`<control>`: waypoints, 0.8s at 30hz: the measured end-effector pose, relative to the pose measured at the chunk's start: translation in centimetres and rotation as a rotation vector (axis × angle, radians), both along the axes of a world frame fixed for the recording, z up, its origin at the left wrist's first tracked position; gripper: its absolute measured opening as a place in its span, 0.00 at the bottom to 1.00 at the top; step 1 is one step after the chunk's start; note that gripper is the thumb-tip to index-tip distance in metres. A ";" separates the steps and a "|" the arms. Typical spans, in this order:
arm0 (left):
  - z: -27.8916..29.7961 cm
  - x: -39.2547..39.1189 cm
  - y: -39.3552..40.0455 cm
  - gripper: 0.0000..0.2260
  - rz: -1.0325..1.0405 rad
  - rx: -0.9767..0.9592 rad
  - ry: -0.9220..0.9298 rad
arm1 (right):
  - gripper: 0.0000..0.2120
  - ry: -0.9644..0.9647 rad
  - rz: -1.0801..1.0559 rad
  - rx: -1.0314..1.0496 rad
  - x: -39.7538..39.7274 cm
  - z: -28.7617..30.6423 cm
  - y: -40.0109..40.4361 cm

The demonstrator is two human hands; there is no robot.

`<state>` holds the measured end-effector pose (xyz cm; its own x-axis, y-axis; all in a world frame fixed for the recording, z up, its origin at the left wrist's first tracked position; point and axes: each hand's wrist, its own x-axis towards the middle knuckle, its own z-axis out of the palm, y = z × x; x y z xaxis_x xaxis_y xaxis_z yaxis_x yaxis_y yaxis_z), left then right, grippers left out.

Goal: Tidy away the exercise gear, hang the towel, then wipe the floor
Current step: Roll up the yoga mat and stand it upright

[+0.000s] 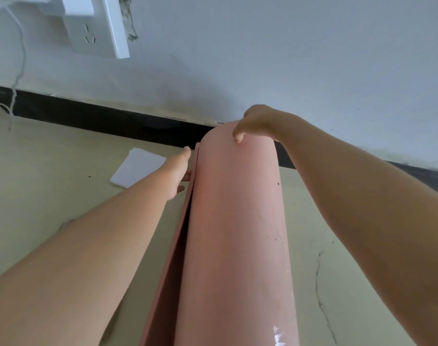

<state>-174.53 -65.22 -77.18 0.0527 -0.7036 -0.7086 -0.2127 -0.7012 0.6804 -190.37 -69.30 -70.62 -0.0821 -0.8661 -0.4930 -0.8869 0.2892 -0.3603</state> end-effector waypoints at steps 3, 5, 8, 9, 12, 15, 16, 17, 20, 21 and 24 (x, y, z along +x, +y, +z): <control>1.2 -0.6 0.6 0.30 -0.064 0.017 0.044 | 0.17 0.036 0.066 0.037 -0.2 1.3 0.3; 1.7 -1.4 0.9 0.30 -0.108 0.012 0.068 | 0.17 0.060 0.106 0.034 -0.5 2.3 0.5; 2.4 -2.7 1.4 0.31 -0.108 0.025 0.083 | 0.12 0.028 0.147 -0.005 -1.1 3.7 1.3; 2.6 -2.9 1.4 0.31 -0.089 0.016 0.088 | 0.11 0.025 0.167 -0.017 -1.2 4.1 1.7; 4.0 -3.0 1.6 0.32 -0.011 0.004 0.088 | 0.04 -0.030 0.196 -0.078 -2.1 6.0 3.4; 8.3 -2.7 2.7 0.30 0.003 0.025 0.081 | 0.06 -0.118 0.195 -0.083 -2.6 10.4 5.9; 10.2 -2.5 3.3 0.28 0.000 0.036 0.085 | 0.06 -0.136 0.210 -0.084 -2.5 12.1 6.8; 12.3 -2.2 4.1 0.26 -0.019 0.037 0.087 | 0.06 -0.154 0.231 -0.075 -2.2 13.9 7.8; 18.4 -1.1 6.9 0.17 -0.047 0.039 0.031 | 0.08 -0.195 0.310 -0.067 -0.8 19.3 11.0; 20.6 -0.7 8.2 0.17 -0.062 0.065 0.010 | 0.08 -0.185 0.334 -0.073 -0.3 21.1 12.4; 26.2 0.4 12.2 0.28 -0.042 0.163 -0.033 | 0.06 -0.196 0.337 -0.138 0.8 25.6 17.8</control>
<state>-174.10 -52.98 -51.02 0.0507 -0.5815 -0.8120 -0.2641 -0.7919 0.5506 -189.60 -51.51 -44.99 0.3010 -0.8875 -0.3489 -0.8344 -0.0680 -0.5469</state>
